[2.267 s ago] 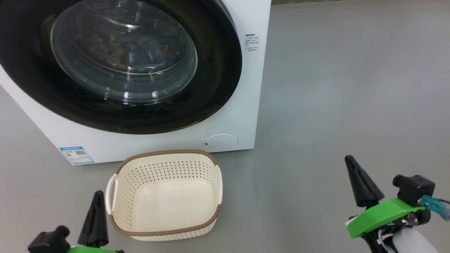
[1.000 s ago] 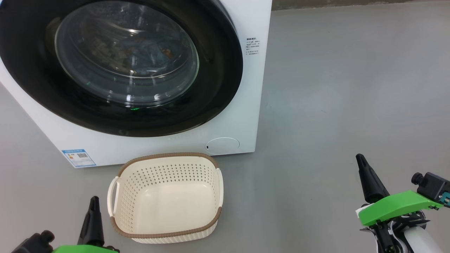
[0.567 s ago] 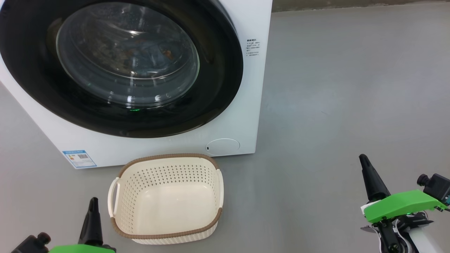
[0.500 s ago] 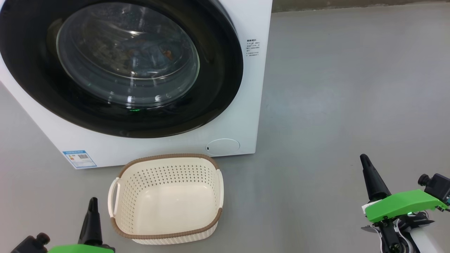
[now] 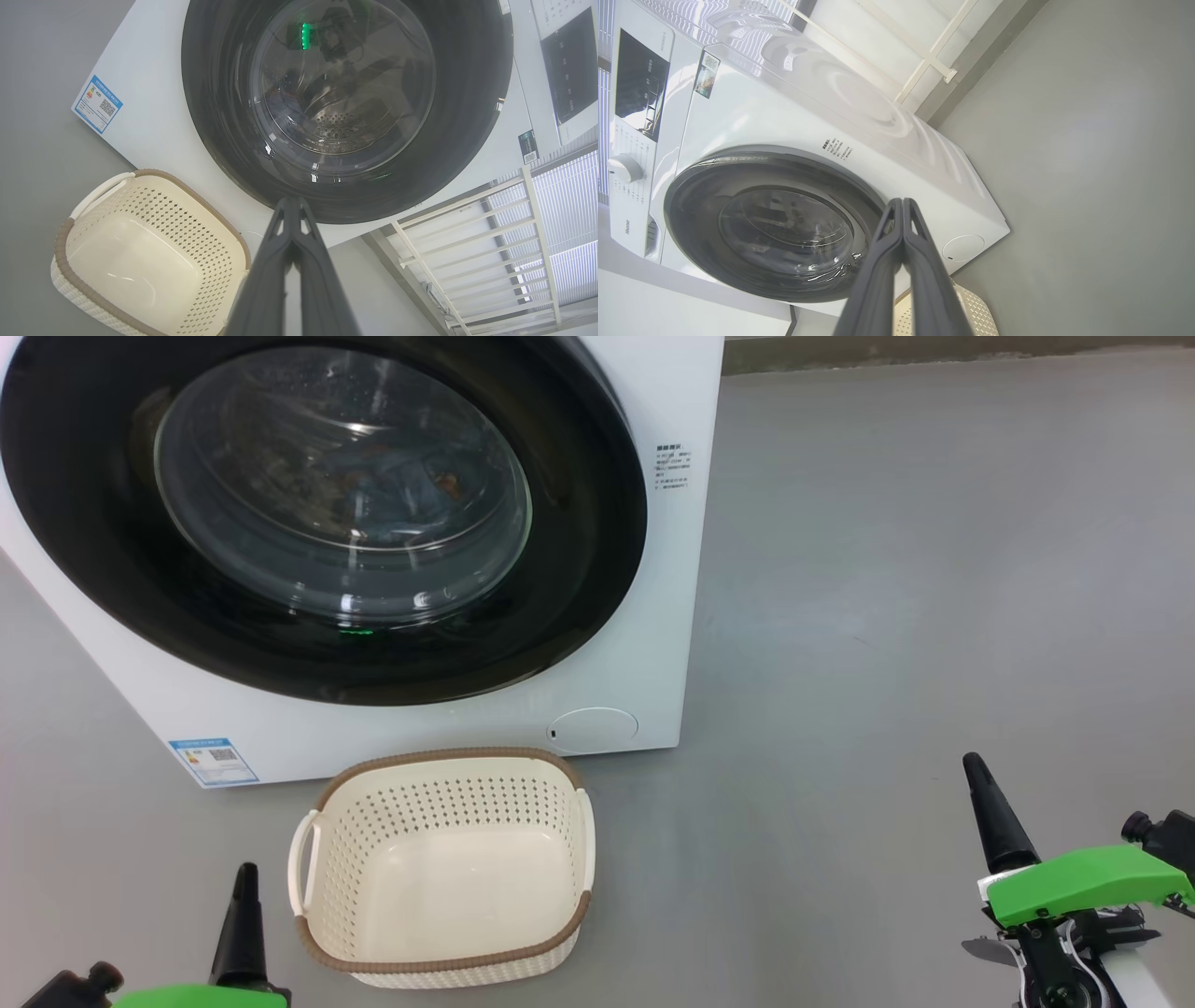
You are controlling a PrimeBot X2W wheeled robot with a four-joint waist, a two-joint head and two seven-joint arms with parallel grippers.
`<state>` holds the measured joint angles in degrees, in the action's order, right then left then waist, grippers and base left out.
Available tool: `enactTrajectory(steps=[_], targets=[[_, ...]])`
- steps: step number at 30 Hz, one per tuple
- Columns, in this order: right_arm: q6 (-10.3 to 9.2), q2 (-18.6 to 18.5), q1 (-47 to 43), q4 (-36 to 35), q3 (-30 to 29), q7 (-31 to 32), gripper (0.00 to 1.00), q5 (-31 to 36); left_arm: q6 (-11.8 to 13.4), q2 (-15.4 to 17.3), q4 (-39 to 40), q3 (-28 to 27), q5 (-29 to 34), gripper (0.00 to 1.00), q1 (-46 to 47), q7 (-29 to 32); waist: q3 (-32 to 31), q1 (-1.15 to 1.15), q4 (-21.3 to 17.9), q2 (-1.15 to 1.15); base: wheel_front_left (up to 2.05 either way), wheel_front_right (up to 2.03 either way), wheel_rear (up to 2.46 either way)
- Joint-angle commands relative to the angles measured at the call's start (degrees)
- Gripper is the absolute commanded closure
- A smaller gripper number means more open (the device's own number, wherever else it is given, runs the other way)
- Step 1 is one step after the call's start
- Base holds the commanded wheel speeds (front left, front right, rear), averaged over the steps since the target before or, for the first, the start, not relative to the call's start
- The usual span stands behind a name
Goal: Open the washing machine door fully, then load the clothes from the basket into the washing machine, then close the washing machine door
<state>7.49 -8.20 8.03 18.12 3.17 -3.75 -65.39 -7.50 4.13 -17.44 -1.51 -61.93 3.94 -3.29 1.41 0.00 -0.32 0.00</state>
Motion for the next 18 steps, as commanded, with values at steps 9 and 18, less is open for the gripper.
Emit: enactTrajectory(steps=[9, 18], targets=[[0.0, 0.48, 0.27, -2.06, -1.53, 1.77, 1.0, -5.76, 0.12, 0.17, 2.1, -1.97, -5.91, 1.0, 2.14, 2.0, -0.25, 0.0, 0.06, 0.0, 0.0, 0.0, 0.0], [0.0, 1.25, -0.07, -2.39, -2.9, 3.24, 1.0, -10.01, 0.12, -0.1, 2.3, -2.58, -10.6, 1.0, 2.25, 3.52, -0.48, 0.0, 0.11, 0.0, 0.0, 0.0, 0.0]])
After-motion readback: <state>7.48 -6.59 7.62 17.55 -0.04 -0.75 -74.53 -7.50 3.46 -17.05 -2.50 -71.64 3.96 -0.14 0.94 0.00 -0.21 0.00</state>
